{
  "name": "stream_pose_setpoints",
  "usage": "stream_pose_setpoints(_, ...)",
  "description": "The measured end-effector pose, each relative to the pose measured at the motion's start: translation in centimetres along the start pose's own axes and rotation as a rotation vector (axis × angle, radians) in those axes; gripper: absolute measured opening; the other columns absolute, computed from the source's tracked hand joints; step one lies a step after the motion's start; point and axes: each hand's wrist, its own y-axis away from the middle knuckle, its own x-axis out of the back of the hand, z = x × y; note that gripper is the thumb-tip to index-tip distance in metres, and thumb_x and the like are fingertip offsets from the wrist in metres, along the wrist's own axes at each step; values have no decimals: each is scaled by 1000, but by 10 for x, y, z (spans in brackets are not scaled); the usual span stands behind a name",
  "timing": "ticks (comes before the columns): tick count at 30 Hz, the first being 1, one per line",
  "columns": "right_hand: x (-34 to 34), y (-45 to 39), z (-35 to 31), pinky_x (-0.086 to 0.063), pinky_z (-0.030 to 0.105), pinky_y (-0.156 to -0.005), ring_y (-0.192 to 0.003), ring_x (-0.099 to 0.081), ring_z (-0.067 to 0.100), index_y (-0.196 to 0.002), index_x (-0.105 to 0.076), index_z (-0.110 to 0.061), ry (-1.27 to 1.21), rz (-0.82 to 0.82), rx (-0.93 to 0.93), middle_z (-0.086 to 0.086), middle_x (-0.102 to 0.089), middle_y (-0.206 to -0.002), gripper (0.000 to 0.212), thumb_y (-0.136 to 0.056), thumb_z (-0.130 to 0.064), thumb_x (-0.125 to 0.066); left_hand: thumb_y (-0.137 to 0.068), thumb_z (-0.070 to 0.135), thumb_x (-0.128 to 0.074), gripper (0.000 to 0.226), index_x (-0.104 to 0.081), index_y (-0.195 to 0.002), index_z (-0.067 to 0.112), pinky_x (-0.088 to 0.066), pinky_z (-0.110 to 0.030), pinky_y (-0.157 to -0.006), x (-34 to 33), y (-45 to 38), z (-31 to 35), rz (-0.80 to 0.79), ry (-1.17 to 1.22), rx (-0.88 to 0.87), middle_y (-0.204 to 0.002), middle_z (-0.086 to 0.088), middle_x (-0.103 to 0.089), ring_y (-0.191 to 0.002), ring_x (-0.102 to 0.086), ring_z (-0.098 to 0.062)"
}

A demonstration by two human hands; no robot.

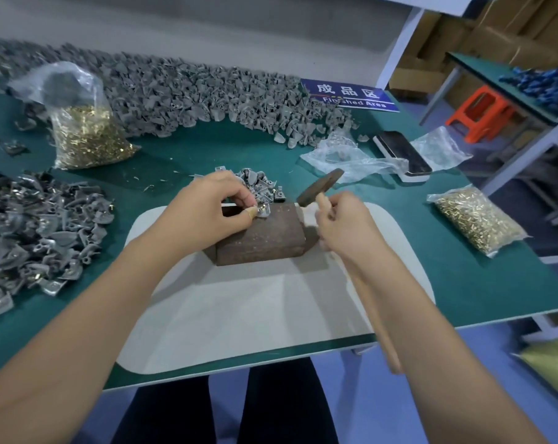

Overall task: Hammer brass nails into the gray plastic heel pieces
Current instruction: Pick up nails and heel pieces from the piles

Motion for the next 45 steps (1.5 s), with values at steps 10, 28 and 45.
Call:
stream_pose_setpoints(10,11,28,-27,-43,36,-61,-67,-55,14,-79,-54,-21,40,24,300,-3,-60,-69,36,-107,-43,-46,-83,31,-77,7,-71,-83,35,-46,-29,-72,8,0,2,15,-153,-12,-86,14,-62,-83,-57,-2)
stream_pose_setpoints(28,-4,31,-53,-47,46,-62,-73,-53,35,-90,-52,-22,103,173,331,2,-55,-70,30,-106,-45,-43,-87,25,-76,6,-78,-92,28,-51,-39,-75,14,-1,2,-52,-116,3,-86,10,-66,-85,-62,-13)
stream_pose_setpoints(45,-11,40,-55,-44,45,-59,-75,-55,42,-100,-52,-24,217,192,367,8,-64,-78,28,-107,-47,-38,-92,30,-72,10,-78,-101,31,-37,-31,-71,16,0,8,-48,-253,-23,-90,13,-62,-95,-60,-15)
